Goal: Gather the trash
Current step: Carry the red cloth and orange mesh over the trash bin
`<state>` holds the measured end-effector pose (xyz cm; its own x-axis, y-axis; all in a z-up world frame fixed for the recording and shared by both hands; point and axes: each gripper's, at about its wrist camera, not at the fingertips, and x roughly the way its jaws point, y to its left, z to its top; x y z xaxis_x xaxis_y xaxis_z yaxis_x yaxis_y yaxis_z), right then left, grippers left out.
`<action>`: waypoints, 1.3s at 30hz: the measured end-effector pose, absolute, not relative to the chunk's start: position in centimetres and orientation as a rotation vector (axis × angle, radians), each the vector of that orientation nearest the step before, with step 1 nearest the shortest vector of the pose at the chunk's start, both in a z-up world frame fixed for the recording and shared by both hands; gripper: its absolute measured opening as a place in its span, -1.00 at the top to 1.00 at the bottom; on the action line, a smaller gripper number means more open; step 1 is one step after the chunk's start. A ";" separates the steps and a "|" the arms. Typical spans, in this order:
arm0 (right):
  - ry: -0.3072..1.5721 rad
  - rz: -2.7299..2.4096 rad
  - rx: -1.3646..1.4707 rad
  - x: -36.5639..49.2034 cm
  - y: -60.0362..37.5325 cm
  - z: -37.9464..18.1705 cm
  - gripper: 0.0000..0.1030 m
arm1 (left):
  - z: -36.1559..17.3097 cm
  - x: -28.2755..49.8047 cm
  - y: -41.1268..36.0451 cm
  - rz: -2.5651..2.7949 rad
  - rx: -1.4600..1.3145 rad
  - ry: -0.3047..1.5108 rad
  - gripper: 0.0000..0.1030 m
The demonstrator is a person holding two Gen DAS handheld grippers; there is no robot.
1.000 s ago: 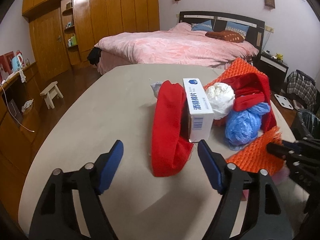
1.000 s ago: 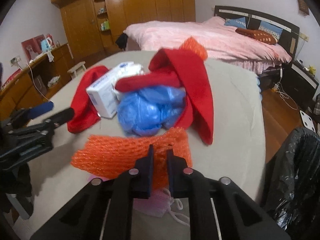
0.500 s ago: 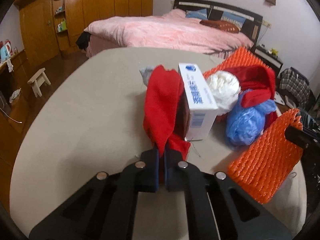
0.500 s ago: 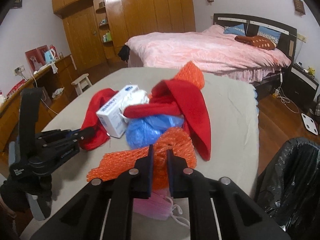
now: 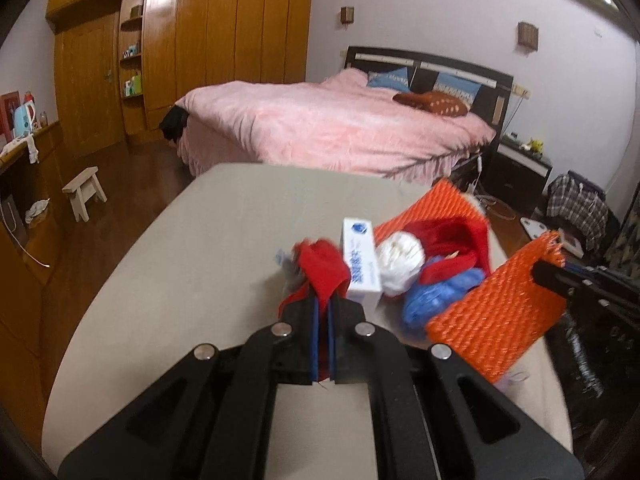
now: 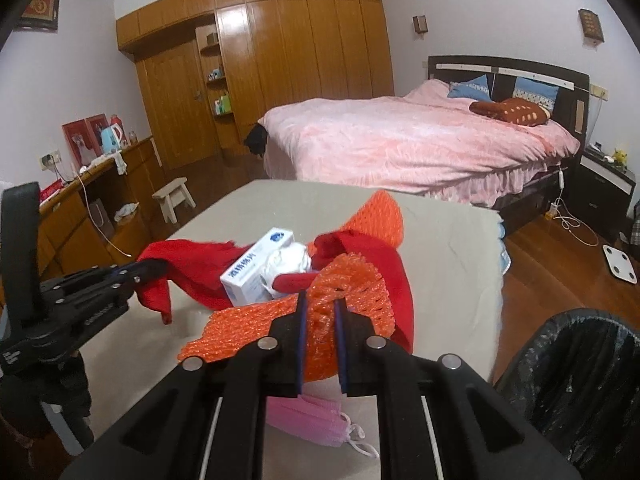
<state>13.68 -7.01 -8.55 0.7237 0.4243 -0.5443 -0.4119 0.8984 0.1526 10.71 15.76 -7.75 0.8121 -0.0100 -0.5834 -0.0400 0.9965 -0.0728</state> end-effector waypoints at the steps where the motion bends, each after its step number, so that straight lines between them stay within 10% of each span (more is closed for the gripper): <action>1: 0.602 0.462 0.022 13.6 -7.1 -8.3 0.77 | -7.3 10.5 15.7 0.010 -0.087 0.612 0.95; 39: 0.469 0.166 0.044 7.4 -22.9 -2.2 0.77 | -0.9 8.1 -1.0 -0.425 -0.037 0.458 0.95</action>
<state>7.38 -22.87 -2.17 0.8787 0.1690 -0.4465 -0.1489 0.9856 0.0799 8.13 -0.98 -0.91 0.8111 -0.4061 -0.4210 0.3899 0.9119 -0.1284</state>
